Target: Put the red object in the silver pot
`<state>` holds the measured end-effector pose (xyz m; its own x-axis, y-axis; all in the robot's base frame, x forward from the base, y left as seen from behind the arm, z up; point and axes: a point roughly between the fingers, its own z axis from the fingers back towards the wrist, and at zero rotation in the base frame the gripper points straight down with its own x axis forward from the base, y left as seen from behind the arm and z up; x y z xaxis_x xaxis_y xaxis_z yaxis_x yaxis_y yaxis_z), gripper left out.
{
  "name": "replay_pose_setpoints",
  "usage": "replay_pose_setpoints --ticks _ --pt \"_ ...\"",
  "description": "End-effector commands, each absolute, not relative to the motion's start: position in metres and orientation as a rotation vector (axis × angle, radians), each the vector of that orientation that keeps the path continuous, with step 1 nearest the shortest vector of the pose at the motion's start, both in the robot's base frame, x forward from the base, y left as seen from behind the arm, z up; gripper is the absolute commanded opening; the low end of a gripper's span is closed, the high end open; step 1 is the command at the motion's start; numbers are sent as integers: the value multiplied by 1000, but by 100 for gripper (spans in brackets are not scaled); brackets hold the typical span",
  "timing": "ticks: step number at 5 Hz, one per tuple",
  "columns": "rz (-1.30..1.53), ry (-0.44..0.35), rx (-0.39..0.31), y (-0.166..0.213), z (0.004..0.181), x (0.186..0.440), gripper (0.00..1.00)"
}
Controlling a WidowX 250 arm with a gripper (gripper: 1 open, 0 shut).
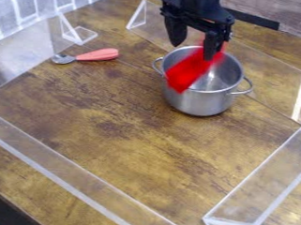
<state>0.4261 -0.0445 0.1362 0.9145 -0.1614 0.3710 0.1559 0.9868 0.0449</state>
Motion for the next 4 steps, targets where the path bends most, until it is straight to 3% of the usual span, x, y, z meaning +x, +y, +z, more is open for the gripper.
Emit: replay_pose_setpoints --ticks 1,3,4 --pt "-150 -476 14 -38 162 422 100" --pt "-124 -454 13 -28 126 418 100" --pt "-105 -447 18 -18 114 414 0"
